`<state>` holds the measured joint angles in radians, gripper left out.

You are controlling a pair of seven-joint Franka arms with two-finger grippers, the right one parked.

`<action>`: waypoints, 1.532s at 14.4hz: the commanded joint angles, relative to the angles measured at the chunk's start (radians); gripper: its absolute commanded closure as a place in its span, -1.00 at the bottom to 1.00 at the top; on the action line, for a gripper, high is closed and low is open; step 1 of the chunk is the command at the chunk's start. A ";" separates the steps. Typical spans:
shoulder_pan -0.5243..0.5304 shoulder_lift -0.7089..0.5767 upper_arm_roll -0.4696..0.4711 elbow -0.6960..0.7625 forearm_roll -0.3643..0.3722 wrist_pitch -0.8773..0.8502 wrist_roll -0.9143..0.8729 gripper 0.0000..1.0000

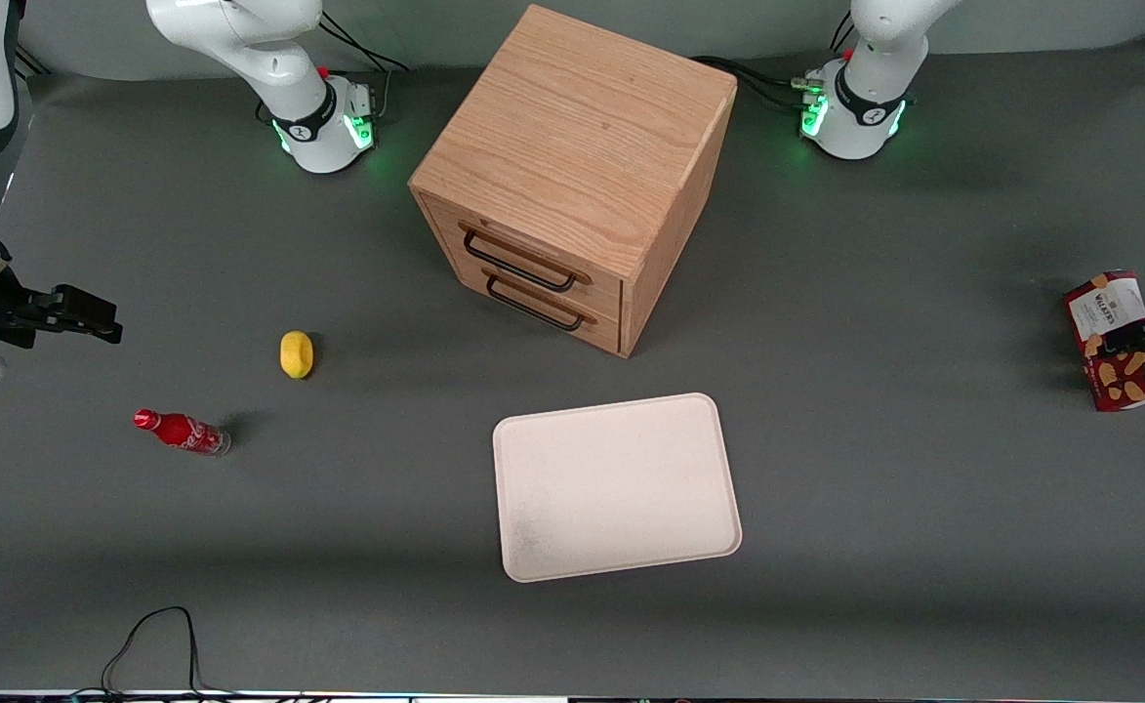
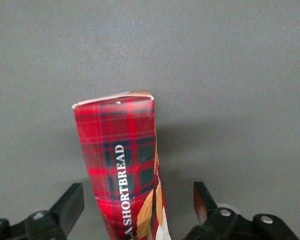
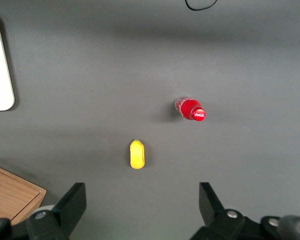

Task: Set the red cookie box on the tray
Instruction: 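Close the left gripper on the shortbread box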

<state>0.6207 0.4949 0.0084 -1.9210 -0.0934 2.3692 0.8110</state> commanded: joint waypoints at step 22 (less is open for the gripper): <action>-0.142 -0.257 -0.015 0.187 0.119 -0.496 -0.175 1.00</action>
<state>0.5434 0.3073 -0.0172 -1.7988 -0.0459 2.0078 0.7295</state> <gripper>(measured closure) 0.921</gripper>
